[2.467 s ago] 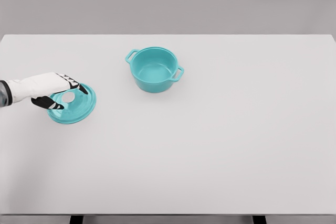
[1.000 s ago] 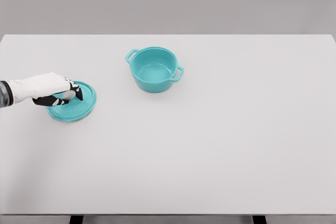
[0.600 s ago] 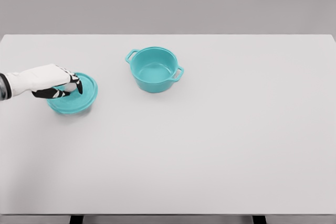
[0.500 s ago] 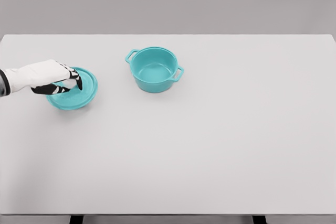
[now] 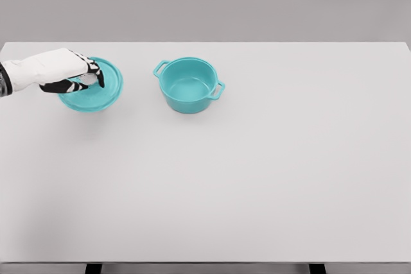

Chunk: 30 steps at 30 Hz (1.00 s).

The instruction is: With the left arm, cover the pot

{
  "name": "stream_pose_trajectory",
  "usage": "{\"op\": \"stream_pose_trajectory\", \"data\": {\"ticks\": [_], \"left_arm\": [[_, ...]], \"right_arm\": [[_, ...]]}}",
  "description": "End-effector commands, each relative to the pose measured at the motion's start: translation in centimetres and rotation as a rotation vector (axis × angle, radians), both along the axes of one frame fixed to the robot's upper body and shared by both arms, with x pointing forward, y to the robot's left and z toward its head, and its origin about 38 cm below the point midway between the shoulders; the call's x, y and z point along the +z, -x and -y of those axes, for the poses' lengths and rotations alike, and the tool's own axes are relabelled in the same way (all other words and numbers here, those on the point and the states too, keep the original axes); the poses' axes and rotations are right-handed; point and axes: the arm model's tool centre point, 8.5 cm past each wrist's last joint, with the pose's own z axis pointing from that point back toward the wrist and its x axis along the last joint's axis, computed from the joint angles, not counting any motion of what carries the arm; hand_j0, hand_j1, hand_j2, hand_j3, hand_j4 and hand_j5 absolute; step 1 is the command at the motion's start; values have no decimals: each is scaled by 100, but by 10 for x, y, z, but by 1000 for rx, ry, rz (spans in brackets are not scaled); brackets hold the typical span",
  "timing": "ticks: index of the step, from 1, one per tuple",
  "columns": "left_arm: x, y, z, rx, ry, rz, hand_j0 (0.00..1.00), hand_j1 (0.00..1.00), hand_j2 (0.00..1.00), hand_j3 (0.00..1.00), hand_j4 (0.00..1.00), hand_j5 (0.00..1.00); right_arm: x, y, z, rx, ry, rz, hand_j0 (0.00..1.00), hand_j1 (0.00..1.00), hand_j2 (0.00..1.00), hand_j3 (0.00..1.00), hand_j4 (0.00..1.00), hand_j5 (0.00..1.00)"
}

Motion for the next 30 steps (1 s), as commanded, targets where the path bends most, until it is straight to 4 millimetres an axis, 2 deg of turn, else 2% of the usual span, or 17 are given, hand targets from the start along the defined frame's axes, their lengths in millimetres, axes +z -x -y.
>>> {"op": "stream_pose_trajectory", "data": {"ticks": [1,17,30], "left_arm": [[-3,-1,8,-10,18,-3,52,52,52,52,52,52],[8,-16,50,-72,94,38,52,52,52,52,52,52],[7,-22,80,-112,152,42,51,51,51,51,51,51]], "right_arm": [[0,0,0,0,0,0,100,100,100,100,100,100],[0,0,0,-1,0,1,100,100,100,100,100,100],[0,0,0,0,0,0,100,100,100,100,100,100]]}}
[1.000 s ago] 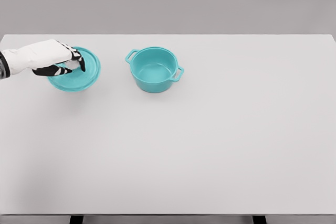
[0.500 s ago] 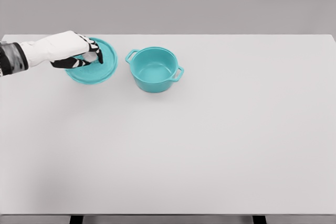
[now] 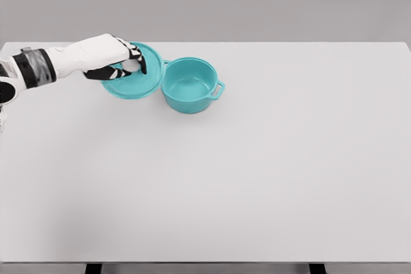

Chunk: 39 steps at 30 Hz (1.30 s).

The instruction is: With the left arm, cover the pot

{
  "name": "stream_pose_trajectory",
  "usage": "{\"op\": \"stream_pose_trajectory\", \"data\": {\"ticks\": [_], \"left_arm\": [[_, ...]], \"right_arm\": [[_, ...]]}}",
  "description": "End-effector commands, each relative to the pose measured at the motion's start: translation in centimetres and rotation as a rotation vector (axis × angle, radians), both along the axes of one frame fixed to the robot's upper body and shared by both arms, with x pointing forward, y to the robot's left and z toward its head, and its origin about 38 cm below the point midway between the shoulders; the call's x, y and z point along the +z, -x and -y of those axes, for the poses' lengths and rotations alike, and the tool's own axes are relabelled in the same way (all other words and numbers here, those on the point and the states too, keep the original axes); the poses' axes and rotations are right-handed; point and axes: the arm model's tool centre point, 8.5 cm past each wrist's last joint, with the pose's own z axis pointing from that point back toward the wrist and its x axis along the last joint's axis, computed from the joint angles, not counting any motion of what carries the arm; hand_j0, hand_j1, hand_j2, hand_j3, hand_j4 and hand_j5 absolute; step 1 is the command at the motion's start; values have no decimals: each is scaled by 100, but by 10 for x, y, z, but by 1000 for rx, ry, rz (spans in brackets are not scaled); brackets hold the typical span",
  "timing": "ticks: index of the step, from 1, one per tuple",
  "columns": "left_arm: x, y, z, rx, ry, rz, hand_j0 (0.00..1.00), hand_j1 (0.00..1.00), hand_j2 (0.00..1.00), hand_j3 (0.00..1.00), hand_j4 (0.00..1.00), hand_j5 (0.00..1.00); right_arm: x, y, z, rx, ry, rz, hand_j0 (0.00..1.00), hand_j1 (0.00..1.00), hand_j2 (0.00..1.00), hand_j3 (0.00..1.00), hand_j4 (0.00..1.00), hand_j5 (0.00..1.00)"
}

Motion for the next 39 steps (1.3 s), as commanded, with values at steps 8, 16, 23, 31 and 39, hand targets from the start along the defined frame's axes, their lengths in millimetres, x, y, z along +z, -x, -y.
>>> {"op": "stream_pose_trajectory", "data": {"ticks": [8,16,23,31,39], "left_arm": [[-8,-15,27,-6,29,-17,52,52,52,52,52,52],[-20,-28,53,-9,46,-50,52,52,52,52,52,52],[-28,-42,82,-15,70,-90,52,52,52,52,52,52],[-39,-48,111,-31,77,-130,53,53,53,53,53,53],[-39,-48,111,-33,76,-129,54,54,54,54,54,54]], "right_arm": [[0,0,0,0,0,0,100,100,100,100,100,100],[0,0,0,0,0,0,100,100,100,100,100,100],[0,0,0,0,0,0,100,100,100,100,100,100],[0,0,0,0,0,0,100,100,100,100,100,100],[0,0,0,0,0,0,100,100,100,100,100,100]]}}
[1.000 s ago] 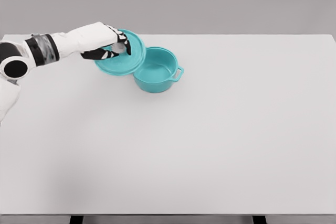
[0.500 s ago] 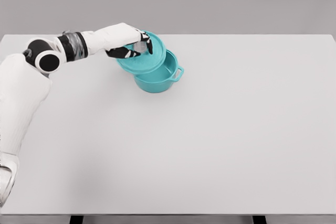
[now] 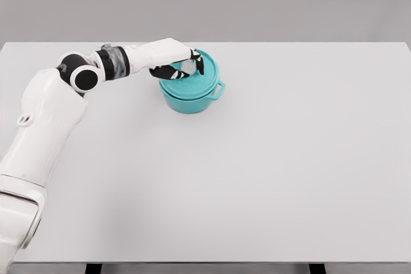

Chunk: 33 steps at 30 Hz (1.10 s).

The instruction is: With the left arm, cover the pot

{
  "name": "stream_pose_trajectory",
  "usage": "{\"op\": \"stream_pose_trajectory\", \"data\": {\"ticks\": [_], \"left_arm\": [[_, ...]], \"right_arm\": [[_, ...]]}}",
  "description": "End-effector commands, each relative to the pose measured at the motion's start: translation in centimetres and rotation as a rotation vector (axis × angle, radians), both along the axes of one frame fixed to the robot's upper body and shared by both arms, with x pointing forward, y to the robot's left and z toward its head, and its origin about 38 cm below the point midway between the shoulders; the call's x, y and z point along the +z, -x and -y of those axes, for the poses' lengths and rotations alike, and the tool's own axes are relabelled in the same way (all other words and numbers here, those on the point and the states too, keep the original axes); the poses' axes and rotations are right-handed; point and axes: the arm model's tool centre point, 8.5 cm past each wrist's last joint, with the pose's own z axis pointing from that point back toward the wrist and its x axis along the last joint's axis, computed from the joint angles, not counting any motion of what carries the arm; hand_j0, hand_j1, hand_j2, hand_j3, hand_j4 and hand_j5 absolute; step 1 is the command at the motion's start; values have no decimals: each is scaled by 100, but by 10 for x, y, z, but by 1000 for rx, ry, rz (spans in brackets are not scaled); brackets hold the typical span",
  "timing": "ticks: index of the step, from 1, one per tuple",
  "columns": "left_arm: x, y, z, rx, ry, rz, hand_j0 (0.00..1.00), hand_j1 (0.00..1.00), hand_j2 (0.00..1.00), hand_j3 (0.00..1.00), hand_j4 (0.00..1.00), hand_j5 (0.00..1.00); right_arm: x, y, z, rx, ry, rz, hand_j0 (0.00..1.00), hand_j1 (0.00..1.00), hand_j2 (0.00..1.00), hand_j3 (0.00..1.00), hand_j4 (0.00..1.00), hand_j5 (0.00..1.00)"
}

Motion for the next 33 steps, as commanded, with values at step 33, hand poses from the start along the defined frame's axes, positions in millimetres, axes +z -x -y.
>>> {"op": "stream_pose_trajectory", "data": {"ticks": [33], "left_arm": [[-3,-2,-2,13,14,-17,66,66,66,66,66,66]], "right_arm": [[0,0,0,0,0,-1,100,100,100,100,100,100]]}}
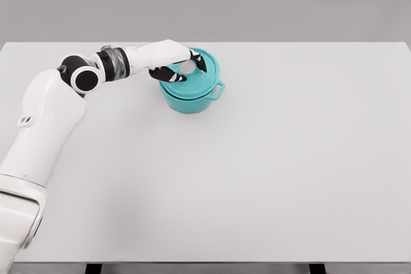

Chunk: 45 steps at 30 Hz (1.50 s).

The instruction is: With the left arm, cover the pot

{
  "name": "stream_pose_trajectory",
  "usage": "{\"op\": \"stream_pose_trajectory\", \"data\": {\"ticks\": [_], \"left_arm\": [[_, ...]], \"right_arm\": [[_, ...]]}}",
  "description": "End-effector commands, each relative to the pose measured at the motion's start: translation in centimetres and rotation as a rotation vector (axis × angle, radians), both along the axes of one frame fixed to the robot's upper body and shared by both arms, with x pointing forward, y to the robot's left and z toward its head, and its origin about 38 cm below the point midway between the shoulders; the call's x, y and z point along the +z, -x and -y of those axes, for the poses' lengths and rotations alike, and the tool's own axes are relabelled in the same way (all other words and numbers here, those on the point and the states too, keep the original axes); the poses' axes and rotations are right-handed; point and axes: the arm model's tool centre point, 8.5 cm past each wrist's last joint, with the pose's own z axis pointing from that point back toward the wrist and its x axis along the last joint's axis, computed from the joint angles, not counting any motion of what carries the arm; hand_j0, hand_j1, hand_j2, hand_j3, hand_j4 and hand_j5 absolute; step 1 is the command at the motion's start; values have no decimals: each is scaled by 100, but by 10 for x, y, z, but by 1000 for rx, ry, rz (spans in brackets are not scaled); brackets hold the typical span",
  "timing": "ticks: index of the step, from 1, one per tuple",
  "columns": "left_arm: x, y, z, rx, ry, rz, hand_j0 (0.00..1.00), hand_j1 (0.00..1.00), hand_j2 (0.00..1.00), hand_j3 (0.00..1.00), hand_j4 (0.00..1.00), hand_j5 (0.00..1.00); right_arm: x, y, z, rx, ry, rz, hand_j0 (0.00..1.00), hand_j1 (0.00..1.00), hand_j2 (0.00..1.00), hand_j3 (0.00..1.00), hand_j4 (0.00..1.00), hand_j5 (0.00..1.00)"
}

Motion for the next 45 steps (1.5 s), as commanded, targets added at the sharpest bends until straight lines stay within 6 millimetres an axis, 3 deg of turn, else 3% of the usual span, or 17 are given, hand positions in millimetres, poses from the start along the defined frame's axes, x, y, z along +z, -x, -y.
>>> {"op": "stream_pose_trajectory", "data": {"ticks": [1,9,12,45], "left_arm": [[1,0,0,3,9,-1,66,66,66,66,66,66],[0,0,0,3,10,-3,69,69,69,69,69,69],[1,0,-1,4,9,-2,75,75,75,75,75,75],[11,6,6,-24,25,36,81,81,81,81,81,81]], "right_arm": [[0,0,0,0,0,0,100,100,100,100,100,100],[0,0,0,0,0,0,100,100,100,100,100,100],[0,0,0,0,0,1,100,100,100,100,100,100],[0,0,0,0,0,1,100,100,100,100,100,100]]}}
